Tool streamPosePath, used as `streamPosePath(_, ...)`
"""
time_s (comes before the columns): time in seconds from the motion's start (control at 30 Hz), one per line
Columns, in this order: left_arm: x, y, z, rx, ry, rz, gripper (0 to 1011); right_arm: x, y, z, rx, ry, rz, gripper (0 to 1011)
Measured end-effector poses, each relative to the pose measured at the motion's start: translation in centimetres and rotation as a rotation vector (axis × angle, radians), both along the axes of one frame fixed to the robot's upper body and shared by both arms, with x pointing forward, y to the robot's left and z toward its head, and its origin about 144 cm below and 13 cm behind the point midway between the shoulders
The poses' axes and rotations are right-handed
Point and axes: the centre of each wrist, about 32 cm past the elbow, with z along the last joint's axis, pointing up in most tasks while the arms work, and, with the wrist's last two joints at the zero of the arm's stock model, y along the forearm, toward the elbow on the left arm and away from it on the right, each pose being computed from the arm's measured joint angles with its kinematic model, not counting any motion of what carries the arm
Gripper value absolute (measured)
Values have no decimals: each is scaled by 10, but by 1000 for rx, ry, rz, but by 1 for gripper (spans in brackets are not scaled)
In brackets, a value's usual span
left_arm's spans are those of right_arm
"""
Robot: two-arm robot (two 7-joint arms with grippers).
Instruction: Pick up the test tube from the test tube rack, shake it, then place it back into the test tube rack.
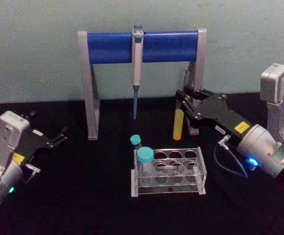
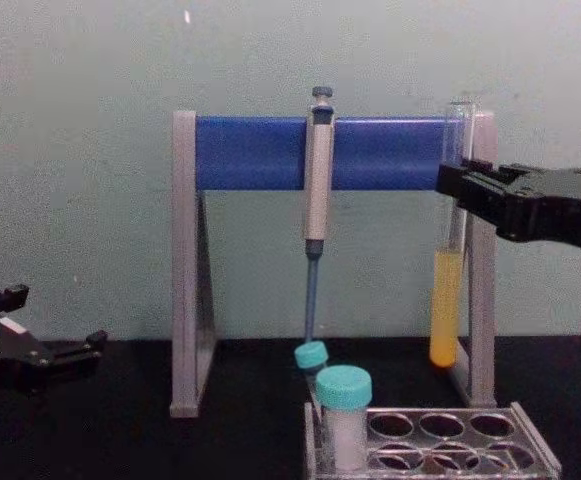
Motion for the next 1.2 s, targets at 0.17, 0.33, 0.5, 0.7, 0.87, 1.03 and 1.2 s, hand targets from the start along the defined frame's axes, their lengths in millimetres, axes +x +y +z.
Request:
streamPosePath(0.17, 0, 0, 0, 0, 0, 0, 1001, 0, -1, 0, 2, -2, -5, 226)
streamPosePath(0.33, 0, 0, 0, 0, 0, 0, 1001, 0, -1, 0, 3, -1, -5, 226)
streamPosePath(0.5, 0, 0, 0, 0, 0, 0, 1001, 0, -1, -1, 4, 1, -5, 227)
streamPosePath(0.7, 0, 0, 0, 0, 0, 0, 1001, 0, 0, -2, 6, 4, -4, 226)
streamPosePath(0.87, 0, 0, 0, 0, 0, 0, 1001, -1, 0, -2, 7, 4, 1, 226)
streamPosePath(1.03, 0, 0, 0, 0, 0, 0, 1001, -3, 1, -2, 16, 9, 19, 227)
streamPosePath(1.2, 0, 0, 0, 0, 0, 0, 1001, -7, 4, -5, 27, 13, 62, 226)
